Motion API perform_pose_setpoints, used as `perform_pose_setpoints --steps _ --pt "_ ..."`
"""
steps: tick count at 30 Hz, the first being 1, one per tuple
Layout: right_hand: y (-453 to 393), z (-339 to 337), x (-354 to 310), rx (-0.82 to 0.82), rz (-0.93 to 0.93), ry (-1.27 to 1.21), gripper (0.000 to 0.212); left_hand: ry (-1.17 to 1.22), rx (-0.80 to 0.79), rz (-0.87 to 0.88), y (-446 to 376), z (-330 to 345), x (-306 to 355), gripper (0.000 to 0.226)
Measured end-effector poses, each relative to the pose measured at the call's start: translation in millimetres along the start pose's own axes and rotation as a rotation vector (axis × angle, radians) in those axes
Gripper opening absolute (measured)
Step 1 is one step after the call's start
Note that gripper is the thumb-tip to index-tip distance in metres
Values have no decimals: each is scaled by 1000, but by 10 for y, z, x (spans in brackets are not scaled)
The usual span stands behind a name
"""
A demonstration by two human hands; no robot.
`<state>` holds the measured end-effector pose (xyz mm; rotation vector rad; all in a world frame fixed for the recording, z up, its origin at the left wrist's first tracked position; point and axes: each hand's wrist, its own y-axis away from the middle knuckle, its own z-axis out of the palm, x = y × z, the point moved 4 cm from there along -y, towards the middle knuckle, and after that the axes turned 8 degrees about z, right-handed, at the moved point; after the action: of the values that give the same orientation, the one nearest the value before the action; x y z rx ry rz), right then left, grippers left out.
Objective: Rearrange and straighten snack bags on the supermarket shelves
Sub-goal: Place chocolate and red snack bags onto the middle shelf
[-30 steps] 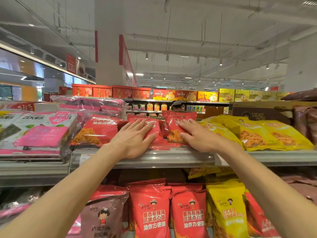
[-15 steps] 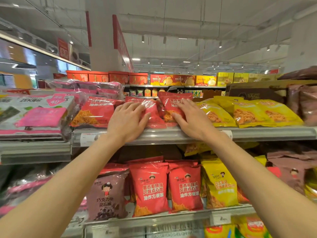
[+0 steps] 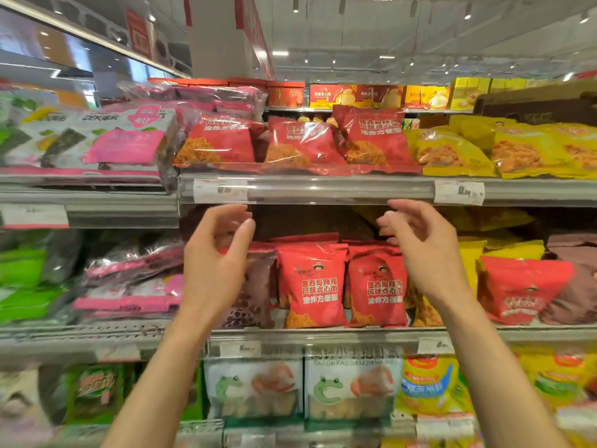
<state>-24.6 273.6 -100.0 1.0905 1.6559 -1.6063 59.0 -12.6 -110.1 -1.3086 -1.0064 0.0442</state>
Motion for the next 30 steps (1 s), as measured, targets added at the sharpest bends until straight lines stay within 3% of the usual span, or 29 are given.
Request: perform_pose_setpoints --steps 5,9,16,23,30 --pt "503 250 786 -87 276 -8 18 9 77 -280 749 -177 -574 13" --pt "901 358 1273 -125 456 -55 16 -71 22 -440 1129 -254 -952 26" --pt "1343 299 1647 -138 656 -44 11 -246 -98 -504 1034 -312 -1343 69" --pt "1454 291 1691 -154 675 -42 11 -269 -238 -507 923 -237 -1554 67" --pt "1446 339 1704 -158 679 -62 13 -151 -120 -453 874 -301 -1488 54"
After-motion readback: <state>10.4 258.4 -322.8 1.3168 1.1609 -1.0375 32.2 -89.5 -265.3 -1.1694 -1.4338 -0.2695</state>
